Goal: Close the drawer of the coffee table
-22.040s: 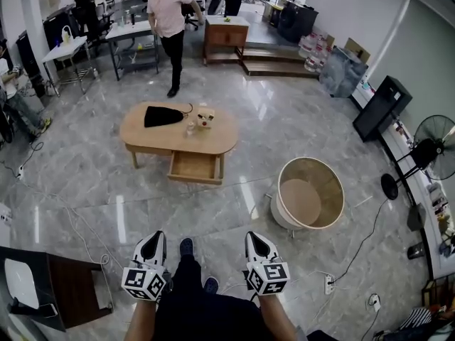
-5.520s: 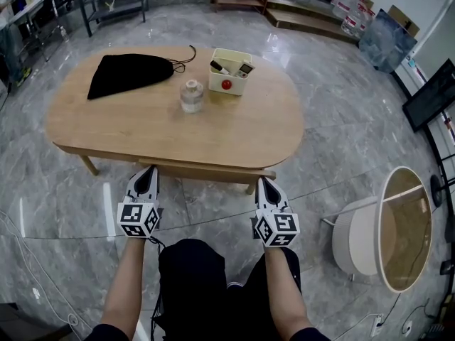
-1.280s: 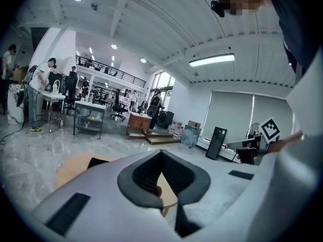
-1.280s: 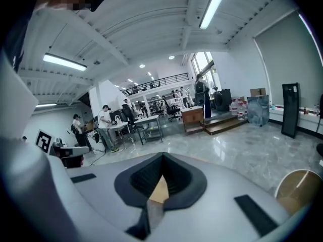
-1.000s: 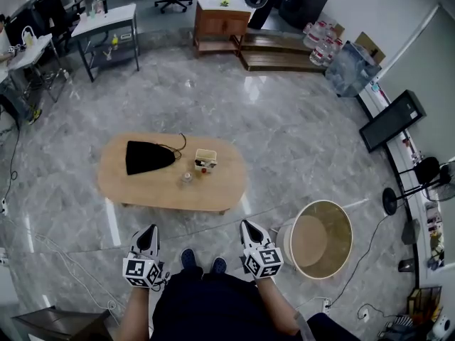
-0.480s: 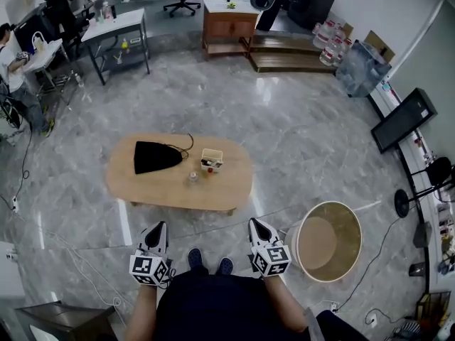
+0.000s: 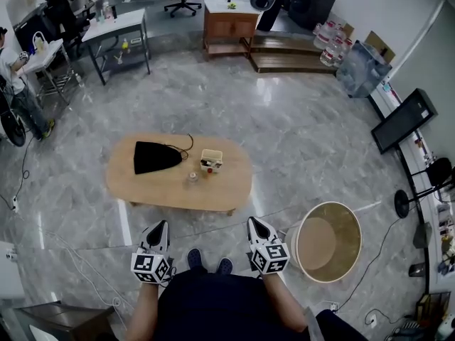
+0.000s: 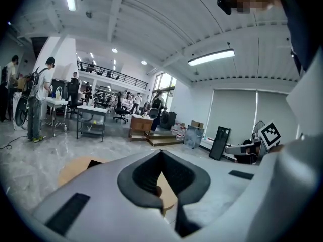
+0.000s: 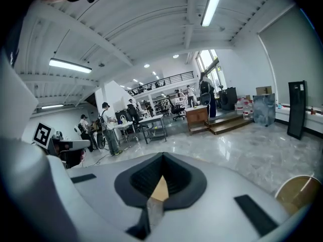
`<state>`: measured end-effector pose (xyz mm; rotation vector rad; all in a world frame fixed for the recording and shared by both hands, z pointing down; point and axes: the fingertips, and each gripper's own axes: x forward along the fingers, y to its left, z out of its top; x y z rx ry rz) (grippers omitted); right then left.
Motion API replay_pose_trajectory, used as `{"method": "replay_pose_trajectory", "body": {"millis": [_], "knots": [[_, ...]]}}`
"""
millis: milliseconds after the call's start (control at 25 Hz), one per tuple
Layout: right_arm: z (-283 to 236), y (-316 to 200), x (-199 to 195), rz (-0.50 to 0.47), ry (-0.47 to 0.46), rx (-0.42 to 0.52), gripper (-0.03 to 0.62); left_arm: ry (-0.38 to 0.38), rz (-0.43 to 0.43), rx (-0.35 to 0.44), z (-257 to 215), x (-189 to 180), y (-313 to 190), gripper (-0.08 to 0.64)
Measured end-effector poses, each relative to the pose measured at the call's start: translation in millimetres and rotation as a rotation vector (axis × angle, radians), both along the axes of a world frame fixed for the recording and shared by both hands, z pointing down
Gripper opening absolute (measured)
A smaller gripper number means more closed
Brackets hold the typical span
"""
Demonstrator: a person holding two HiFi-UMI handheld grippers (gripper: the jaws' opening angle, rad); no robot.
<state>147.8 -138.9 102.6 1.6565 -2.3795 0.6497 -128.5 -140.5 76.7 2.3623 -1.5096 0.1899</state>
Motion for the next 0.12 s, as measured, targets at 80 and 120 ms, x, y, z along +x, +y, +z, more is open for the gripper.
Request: {"method": "replay_pose_trajectory", "body": {"millis": [80, 120], "knots": [[1.5, -1.7, 1.7, 0.006, -0.002, -0.001, 0.026, 0.001, 0.0, -0.005, 2.8, -0.6, -1.2, 0.025], [2.1, -2.4, 2.4, 0.009, -0.003, 0.0, 0.026, 0.0, 0.0, -0.008, 4.1, -0.8, -1.7, 0.025]]}}
